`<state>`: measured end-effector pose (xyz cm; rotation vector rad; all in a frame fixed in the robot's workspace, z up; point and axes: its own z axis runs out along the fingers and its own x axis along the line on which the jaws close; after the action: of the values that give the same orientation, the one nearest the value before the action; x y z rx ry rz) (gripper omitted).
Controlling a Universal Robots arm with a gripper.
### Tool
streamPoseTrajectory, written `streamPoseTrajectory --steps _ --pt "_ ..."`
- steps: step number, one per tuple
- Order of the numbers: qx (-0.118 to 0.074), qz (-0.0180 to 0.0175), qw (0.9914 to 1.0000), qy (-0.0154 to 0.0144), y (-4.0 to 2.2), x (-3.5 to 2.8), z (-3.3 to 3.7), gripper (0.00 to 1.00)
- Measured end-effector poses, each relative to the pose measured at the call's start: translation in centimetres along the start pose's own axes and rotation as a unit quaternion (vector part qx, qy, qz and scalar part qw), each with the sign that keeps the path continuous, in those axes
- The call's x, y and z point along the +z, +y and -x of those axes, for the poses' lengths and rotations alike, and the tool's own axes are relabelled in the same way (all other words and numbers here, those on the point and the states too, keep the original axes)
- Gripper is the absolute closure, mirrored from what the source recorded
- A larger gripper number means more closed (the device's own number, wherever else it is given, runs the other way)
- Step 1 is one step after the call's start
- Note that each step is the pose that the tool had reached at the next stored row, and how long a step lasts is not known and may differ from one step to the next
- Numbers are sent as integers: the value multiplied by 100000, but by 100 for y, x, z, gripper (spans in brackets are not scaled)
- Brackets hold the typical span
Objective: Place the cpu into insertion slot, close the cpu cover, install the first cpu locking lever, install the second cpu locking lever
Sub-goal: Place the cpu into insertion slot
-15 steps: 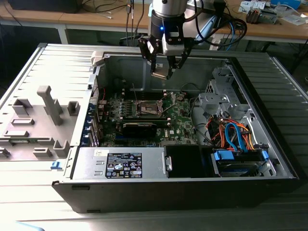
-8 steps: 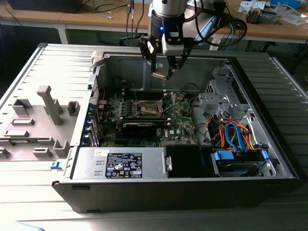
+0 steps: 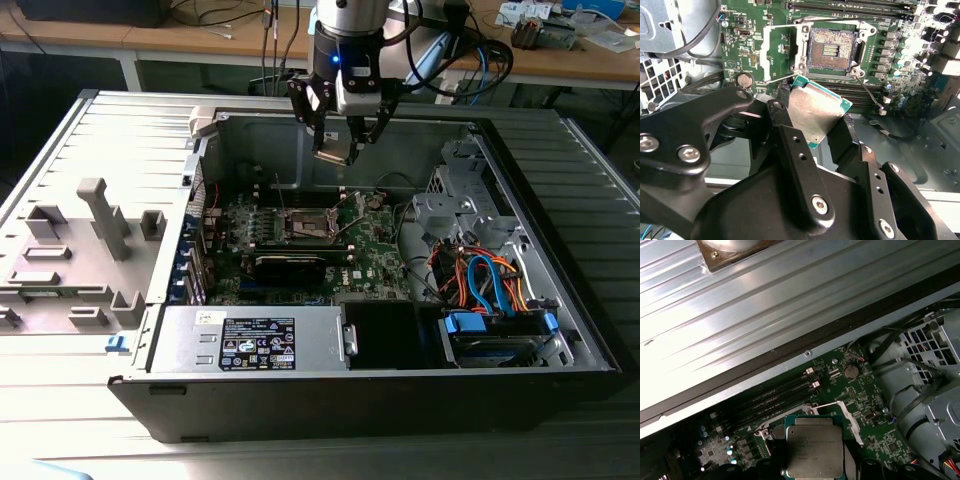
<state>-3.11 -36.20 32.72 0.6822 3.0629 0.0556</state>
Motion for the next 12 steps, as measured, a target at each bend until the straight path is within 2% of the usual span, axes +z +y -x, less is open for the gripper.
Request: streamPoseTrajectory --steps 12 --pt "705 -109 99997 -77 0 3 0 45"
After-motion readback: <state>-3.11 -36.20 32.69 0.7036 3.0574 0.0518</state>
